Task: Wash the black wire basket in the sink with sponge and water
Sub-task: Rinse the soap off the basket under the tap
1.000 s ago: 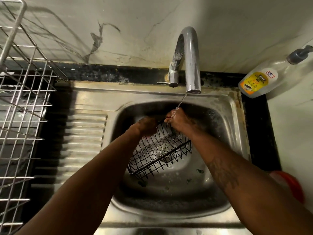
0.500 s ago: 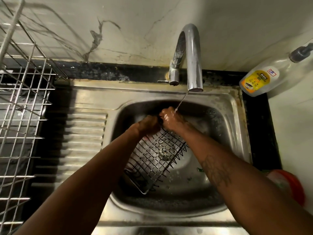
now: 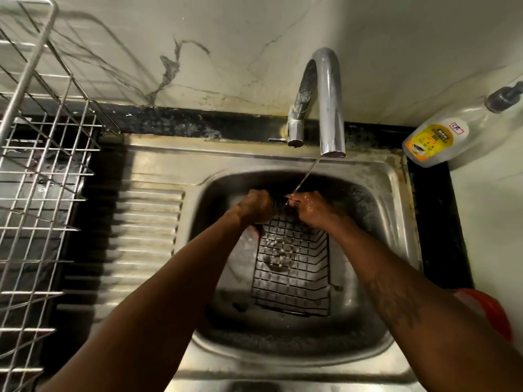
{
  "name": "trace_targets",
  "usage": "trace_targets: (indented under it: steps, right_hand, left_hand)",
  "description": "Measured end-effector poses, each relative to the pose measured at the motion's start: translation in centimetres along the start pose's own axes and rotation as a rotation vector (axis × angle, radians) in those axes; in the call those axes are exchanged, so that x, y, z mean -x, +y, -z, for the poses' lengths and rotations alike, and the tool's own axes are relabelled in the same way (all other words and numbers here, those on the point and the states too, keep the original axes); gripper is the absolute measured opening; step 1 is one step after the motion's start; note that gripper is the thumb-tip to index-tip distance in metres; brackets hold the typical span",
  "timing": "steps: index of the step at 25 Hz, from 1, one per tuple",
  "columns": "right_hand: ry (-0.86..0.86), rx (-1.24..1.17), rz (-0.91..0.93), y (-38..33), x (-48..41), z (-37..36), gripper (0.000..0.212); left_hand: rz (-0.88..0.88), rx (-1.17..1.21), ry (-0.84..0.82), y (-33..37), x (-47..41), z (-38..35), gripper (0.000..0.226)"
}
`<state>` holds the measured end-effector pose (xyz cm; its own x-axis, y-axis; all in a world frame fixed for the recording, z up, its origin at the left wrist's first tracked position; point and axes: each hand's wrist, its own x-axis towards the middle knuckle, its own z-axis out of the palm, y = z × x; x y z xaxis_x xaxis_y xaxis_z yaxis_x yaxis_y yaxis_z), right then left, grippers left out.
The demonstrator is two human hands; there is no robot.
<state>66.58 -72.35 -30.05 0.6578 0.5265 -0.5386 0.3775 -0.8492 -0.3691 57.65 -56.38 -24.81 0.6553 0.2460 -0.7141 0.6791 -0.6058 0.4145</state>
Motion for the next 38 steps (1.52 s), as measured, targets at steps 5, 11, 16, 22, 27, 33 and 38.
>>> trace_targets:
  steps: [5,11,16,22,27,33,38]
  right_hand:
    - [-0.043,-0.005,0.018,-1.1,1.9,0.3,0.022]
    - [-0.075,0.008,0.12,-3.3,1.2,-0.5,0.016]
    - [-0.144,-0.033,0.093,-1.5,1.3,1.3,0.032]
    - [-0.159,0.102,0.077,-2.3,1.7,0.8,0.033]
    - [-0.112,0.029,0.167,-5.9,1.0,-0.2,0.069]
    - [-0.114,0.065,0.033,-2.8,0.8,1.7,0.044]
    - [-0.055,-0.015,-0.042,-1.5,0.1,-0.6,0.023]
  left_hand:
    - [0.042,-0.127,-0.144,-0.4,1.1,-0.9,0.03]
    - [0.055,0.127,-0.117,-0.3,-0.9,-1.9,0.022]
    - [-0.013,0.044,-0.144,-0.6,-1.1,-2.2,0.022]
    - [-0.03,-0.003,-0.149,-1.7,-0.9,-1.7,0.028]
    - [-0.043,-0.02,0.003,-4.3,-0.7,0.2,0.03]
    - [-0.059,-0.061,0.11,-4.8,-0.1,0.5,0.018]
    - [-0.032,-0.163,0.179,-3.9,1.0,0.6,0.029]
